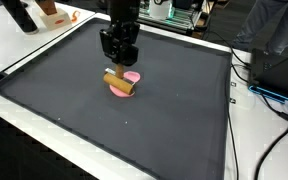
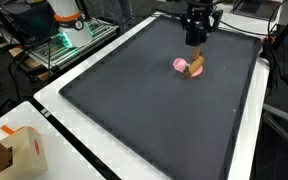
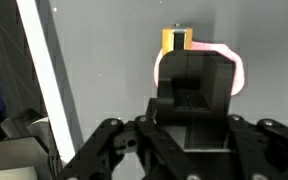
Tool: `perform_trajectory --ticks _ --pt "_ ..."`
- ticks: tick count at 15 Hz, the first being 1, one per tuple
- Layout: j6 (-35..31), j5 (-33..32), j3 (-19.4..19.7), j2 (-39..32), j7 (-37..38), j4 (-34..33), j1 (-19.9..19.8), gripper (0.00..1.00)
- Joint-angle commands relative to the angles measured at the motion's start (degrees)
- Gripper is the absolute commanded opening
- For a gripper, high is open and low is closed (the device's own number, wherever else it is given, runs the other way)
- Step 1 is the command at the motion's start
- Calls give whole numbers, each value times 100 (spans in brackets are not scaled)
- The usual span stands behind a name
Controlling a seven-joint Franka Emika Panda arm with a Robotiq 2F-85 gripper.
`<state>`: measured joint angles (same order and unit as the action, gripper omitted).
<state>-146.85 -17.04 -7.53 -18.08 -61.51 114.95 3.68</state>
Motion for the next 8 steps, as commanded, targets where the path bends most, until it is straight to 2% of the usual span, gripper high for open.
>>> perform_trajectory --ticks 1,6,8 --pt "-545 -11 46 -225 137 135 -39 24" --pt "309 18 27 -186 -51 41 -36 24" --pt "799 265 -103 -158 -377 -22 -108 24"
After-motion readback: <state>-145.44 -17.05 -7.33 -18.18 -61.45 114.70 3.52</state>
